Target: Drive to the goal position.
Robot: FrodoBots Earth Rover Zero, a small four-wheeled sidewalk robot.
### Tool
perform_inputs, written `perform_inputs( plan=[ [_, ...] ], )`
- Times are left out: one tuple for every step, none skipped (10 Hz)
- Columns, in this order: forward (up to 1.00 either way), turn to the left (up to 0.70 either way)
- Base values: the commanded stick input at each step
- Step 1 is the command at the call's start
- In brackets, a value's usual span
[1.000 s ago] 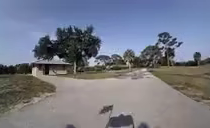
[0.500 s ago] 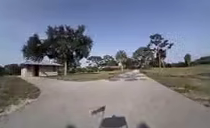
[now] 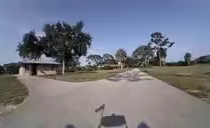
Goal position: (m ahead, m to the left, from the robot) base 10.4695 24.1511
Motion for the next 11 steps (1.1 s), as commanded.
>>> perform_inputs(
  plan=[
    [1.0,0.4],
    [1.0,0.4],
    [1.0,0.4],
    [1.0,0.4],
    [1.0,0.4],
    [1.0,0.4],
    [1.0,0.4],
    [1.0,0.4],
    [1.0,0.4],
    [1.0,0.4],
    [1.0,0.33]
  ],
)
